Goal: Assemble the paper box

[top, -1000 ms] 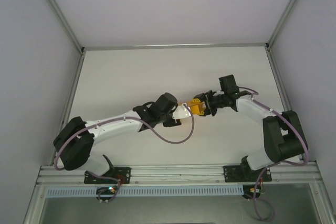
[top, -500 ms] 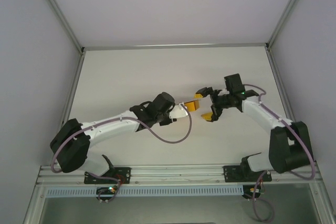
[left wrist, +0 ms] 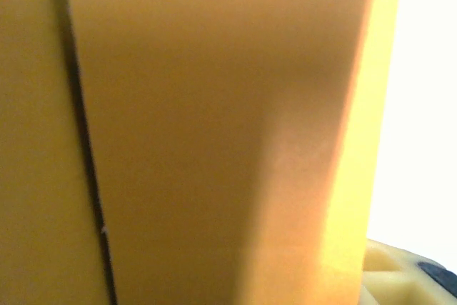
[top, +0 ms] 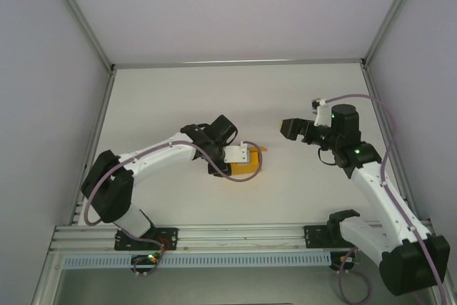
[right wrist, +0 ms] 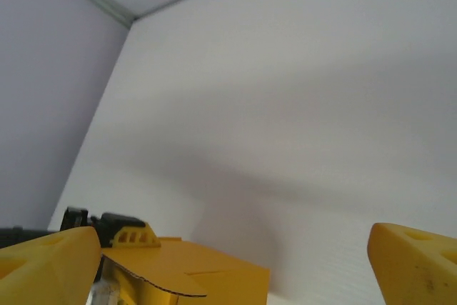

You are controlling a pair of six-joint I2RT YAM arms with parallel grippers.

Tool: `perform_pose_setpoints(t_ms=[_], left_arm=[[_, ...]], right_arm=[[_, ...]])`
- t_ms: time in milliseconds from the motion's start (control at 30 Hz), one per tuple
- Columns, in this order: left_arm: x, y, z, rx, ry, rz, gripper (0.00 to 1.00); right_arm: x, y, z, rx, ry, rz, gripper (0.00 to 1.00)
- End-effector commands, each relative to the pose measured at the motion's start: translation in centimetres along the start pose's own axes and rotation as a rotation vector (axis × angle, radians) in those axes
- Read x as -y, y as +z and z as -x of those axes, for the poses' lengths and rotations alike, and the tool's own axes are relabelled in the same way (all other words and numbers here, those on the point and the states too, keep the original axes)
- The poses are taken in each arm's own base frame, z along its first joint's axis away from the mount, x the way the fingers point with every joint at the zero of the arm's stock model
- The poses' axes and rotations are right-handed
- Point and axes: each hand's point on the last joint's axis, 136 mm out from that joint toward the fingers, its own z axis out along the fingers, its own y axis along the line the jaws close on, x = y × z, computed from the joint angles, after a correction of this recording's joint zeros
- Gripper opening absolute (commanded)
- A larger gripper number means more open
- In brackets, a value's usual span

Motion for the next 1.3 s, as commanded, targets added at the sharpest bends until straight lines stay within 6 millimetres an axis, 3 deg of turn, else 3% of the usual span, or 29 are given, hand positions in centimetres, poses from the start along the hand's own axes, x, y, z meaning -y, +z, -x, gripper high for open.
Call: perform_pose_setpoints(t_ms=[0, 133, 267, 533, 600, 833, 1000, 1267], left_arm=[[0.7, -0.2, -0.6, -0.034, 0.003, -0.085, 0.48], [0.2, 0.2, -0.3, -0.054, -0.004, -0.100, 0.48], [0.0, 0.7, -0.2, -0.064, 0.005, -0.116, 0.50], [-0.7, 0.7, 0.2, -0.070, 0.001, -0.094, 0.58], [-0.8, 0.6, 0.4, -0.061, 0.002, -0.088, 0.58], [-0.6, 0.5, 0.7, -0.037, 0.011, -0.095, 0.56], [-1.5, 0.8, 0.8, -0.049, -0.023, -0.058, 0.53], [-3.2, 1.6, 2.0, -0.035, -0.112, 0.025, 0.48]], right_arm=[[-1.8, 1.6, -2.0, -0.119, -0.157, 0.094, 0.94], [-1.4, 3.6, -3.4, -0.196, -0.189, 0.069, 0.82], [-2.9, 5.0, -5.5, -0.286, -0.273, 0.136, 0.79], [-3.6, 6.8, -6.6, -0.338, -0.295, 0.211, 0.69], [-3.4, 7.1, -7.0, -0.358, -0.288, 0.211, 0.61], [-4.3, 7.0, -7.0, -0.348, -0.315, 0.267, 0.35], [-4.2, 6.8, -7.1, -0.383, -0.255, 0.232, 0.04], [-3.1, 5.8, -6.0, -0.265, 0.044, -0.060, 0.00]])
